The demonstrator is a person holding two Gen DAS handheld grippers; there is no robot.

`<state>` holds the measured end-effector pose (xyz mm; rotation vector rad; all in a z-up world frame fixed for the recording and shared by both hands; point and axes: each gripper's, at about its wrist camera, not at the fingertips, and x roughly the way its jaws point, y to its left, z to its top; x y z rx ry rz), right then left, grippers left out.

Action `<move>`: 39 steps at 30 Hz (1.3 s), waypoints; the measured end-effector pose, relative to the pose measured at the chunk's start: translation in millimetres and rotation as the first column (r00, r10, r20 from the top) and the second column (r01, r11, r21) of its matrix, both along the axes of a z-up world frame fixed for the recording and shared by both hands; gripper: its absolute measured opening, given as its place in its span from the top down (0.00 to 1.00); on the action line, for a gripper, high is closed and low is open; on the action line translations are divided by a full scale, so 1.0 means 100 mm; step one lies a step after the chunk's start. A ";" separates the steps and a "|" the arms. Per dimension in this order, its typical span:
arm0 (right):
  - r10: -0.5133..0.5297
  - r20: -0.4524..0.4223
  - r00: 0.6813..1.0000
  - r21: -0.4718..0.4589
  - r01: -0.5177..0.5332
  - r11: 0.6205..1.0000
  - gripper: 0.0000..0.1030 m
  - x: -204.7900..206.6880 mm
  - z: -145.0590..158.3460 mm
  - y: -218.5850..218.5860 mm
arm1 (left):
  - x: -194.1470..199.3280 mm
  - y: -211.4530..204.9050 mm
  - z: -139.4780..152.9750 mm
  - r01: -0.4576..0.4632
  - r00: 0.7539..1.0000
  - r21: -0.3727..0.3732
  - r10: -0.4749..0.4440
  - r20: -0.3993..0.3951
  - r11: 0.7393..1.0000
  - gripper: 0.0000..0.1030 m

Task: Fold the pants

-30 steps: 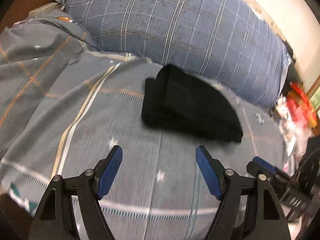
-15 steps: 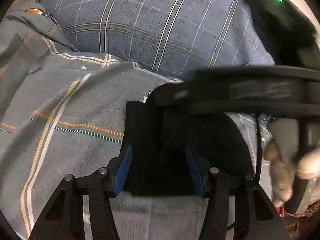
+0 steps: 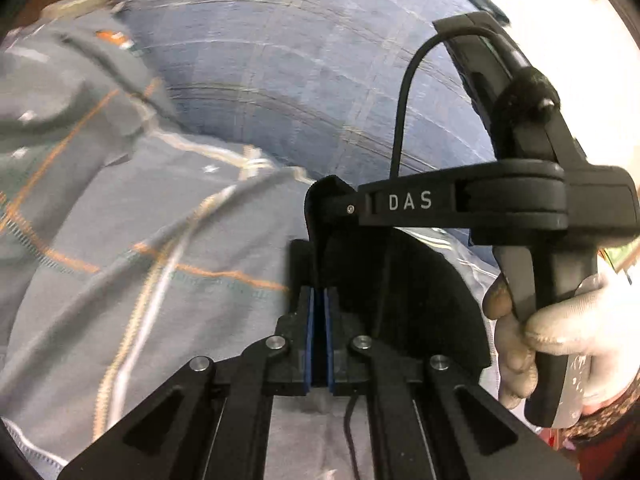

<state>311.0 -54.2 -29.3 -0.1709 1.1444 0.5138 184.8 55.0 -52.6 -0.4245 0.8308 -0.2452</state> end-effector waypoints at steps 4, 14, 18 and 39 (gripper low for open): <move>0.016 -0.048 0.999 0.011 -0.016 1.000 0.87 0.01 -0.28 0.28 | 0.12 0.12 -0.32 -0.027 0.993 -0.005 0.026 -0.115 1.000 0.95; -0.122 -0.091 0.988 0.320 0.145 0.936 0.25 0.09 -0.05 -0.36 | -0.07 0.40 0.07 0.016 0.999 -0.075 -0.018 -0.026 0.997 0.72; -0.206 -0.030 0.978 0.373 0.202 0.905 0.27 -0.05 0.22 -0.89 | 0.04 0.36 0.23 0.024 1.000 -0.084 -0.023 0.008 0.996 0.72; -0.498 0.034 0.867 0.423 0.439 0.793 0.35 -0.52 -0.16 -2.02 | 0.68 -0.18 -0.14 0.062 0.994 -0.042 -0.066 -0.089 0.997 0.52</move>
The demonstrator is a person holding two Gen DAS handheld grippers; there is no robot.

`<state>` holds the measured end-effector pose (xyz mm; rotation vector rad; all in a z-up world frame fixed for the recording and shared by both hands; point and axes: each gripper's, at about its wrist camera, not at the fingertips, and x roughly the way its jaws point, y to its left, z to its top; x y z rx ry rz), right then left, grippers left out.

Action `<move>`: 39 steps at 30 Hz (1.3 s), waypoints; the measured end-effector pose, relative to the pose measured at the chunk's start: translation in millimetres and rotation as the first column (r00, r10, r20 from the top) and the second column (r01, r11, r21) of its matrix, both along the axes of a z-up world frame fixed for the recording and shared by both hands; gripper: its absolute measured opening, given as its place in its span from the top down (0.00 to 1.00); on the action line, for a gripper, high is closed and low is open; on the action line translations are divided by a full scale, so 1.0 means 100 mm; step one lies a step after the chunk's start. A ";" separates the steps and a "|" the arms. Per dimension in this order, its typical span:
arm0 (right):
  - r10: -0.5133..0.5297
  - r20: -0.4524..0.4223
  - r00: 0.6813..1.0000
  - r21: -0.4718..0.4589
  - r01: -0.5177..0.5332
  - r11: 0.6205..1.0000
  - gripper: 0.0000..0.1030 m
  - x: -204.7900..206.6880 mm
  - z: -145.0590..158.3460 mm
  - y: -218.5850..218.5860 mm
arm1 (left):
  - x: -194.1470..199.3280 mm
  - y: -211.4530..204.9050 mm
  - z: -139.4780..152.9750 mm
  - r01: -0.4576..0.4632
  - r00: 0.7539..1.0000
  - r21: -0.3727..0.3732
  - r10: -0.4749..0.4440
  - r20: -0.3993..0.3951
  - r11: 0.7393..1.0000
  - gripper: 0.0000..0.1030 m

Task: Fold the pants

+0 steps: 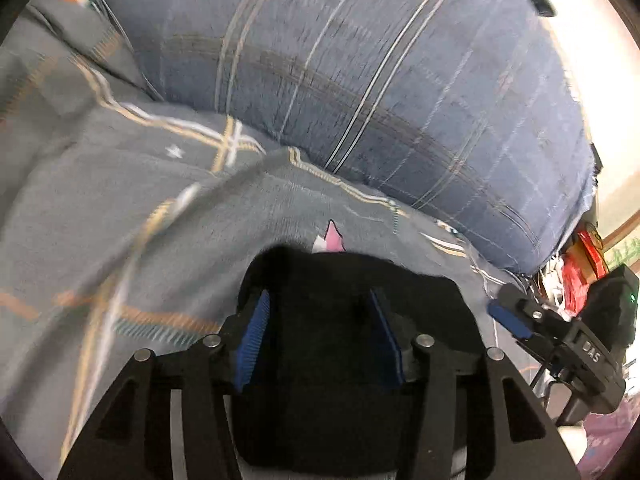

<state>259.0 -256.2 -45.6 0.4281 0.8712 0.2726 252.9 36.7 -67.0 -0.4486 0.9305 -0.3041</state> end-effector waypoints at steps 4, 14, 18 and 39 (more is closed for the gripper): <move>-0.006 0.121 0.993 -0.049 0.012 0.999 0.27 -0.79 0.21 -0.05 | -0.75 0.03 0.31 -0.038 0.991 0.130 0.020 0.136 0.991 0.44; -0.026 0.117 0.993 -0.161 0.045 0.986 0.22 -2.09 -0.07 0.03 | -1.95 -0.26 0.44 -0.068 0.976 0.216 0.020 0.219 0.974 0.39; -0.020 0.143 0.989 -0.178 0.046 0.983 0.22 -2.30 0.00 0.07 | -2.23 -0.37 0.60 -0.091 0.956 0.264 0.010 0.294 0.960 0.31; -0.062 0.397 0.916 -0.475 0.263 0.840 0.00 -2.92 0.08 0.59 | -2.76 -0.28 0.90 -0.316 0.874 0.289 0.158 0.460 0.904 0.03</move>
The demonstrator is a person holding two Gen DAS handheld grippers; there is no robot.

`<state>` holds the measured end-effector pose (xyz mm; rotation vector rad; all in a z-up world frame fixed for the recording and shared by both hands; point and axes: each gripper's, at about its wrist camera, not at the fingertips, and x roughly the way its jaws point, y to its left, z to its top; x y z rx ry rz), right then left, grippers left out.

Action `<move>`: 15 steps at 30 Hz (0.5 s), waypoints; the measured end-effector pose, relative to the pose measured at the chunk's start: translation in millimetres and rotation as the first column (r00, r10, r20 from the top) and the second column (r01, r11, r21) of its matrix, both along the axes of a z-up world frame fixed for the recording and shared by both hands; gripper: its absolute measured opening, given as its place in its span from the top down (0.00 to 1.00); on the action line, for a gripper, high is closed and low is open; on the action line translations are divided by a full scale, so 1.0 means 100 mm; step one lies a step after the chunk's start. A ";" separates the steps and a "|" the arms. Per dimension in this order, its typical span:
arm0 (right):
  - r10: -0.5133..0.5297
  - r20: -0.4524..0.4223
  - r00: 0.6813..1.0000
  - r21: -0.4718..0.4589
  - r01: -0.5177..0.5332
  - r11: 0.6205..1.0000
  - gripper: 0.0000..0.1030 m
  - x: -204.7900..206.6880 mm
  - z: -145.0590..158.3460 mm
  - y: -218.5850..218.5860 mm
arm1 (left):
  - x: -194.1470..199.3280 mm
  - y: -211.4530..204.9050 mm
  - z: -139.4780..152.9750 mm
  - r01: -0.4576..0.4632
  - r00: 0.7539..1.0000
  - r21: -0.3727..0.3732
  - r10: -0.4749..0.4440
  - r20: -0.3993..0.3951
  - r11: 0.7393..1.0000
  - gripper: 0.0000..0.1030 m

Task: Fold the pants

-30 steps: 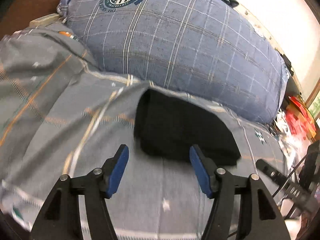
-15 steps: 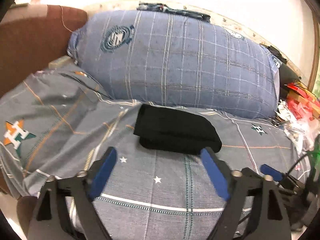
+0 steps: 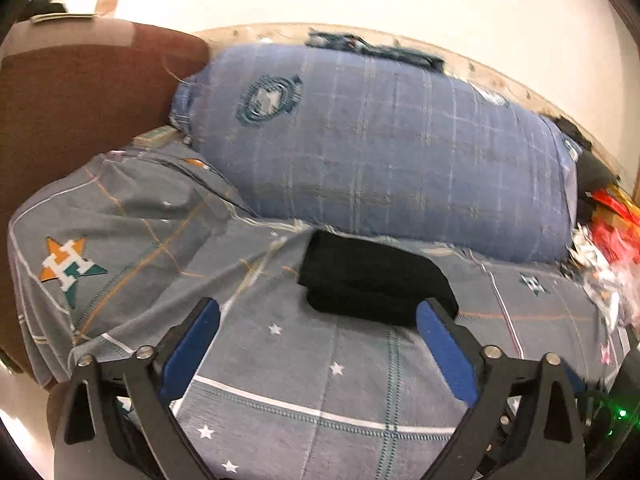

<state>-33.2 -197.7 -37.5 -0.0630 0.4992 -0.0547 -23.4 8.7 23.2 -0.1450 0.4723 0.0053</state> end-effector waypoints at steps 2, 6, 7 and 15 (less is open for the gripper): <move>-0.016 -0.021 1.000 0.013 0.017 1.000 0.00 0.02 -0.04 -0.05 | -0.04 0.05 -0.01 -0.040 0.998 0.002 0.040 0.040 0.999 0.02; -0.042 -0.054 0.998 0.028 0.044 0.999 0.00 0.07 -0.11 -0.09 | -0.03 0.07 -0.02 -0.077 0.995 0.046 0.075 0.062 0.996 0.02; -0.040 -0.065 0.997 0.040 0.043 0.998 0.00 0.08 -0.12 -0.10 | -0.04 0.08 -0.01 -0.084 0.995 0.053 0.080 0.066 0.995 0.02; 0.029 -0.075 0.997 0.059 -0.025 0.998 0.00 0.03 -0.11 -0.01 | -0.08 0.16 0.03 -0.090 0.995 0.025 0.089 0.046 0.996 0.01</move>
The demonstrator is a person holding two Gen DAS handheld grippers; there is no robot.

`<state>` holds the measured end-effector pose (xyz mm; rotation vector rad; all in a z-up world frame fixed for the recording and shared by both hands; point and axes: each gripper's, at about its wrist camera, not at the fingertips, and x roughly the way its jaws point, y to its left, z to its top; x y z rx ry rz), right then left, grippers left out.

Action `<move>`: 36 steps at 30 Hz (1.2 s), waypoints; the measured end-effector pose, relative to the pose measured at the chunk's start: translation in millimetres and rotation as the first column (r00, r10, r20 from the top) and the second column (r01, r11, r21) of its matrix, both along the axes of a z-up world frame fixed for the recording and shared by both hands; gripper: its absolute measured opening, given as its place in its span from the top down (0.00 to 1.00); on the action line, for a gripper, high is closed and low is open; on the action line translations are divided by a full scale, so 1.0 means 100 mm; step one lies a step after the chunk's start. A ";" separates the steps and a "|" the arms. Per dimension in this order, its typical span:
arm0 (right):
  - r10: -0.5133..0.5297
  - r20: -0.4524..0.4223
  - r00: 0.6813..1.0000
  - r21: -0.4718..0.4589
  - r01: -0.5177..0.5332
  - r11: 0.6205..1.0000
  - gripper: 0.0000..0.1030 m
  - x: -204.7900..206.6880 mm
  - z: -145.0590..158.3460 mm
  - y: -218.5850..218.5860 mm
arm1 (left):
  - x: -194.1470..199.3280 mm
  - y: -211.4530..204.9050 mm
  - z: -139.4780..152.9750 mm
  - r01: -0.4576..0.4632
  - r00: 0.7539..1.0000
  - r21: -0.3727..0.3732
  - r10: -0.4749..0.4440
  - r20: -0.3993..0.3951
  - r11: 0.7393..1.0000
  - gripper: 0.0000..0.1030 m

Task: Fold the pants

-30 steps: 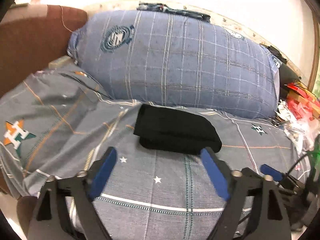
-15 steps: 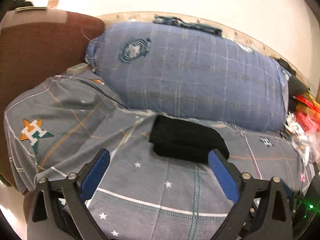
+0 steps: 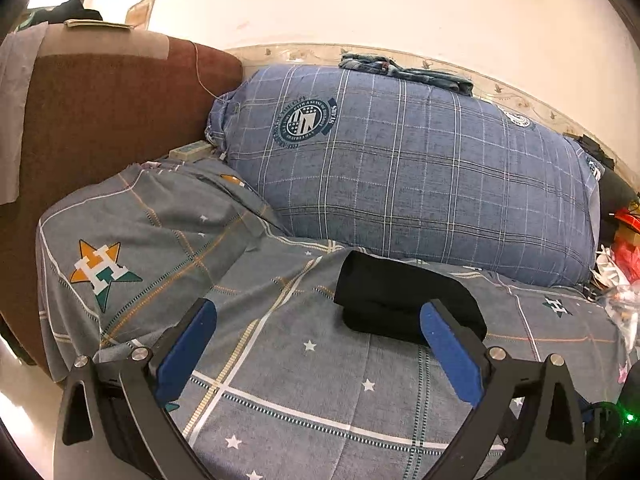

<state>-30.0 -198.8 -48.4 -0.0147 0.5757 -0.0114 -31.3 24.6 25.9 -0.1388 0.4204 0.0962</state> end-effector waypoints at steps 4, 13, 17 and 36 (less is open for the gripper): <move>0.021 -0.014 1.000 0.007 -0.021 1.000 0.00 0.00 -0.03 0.04 | -0.03 -0.08 0.00 0.012 1.000 0.045 -0.011 -0.016 0.999 0.01; 0.039 -0.011 0.999 -0.002 -0.039 0.999 0.00 -0.07 -0.01 0.14 | -0.12 -0.03 -0.01 0.010 1.000 0.041 -0.009 -0.016 0.999 0.01; 0.040 -0.036 0.999 0.002 -0.040 0.999 0.00 -0.01 -0.06 0.15 | -0.06 0.01 -0.09 0.003 0.999 0.032 -0.001 -0.042 0.999 0.01; 0.042 -0.067 0.997 0.010 -0.042 0.999 0.00 0.02 -0.16 0.15 | -0.13 -0.08 -0.14 -0.002 1.000 0.068 0.003 -0.015 0.998 0.01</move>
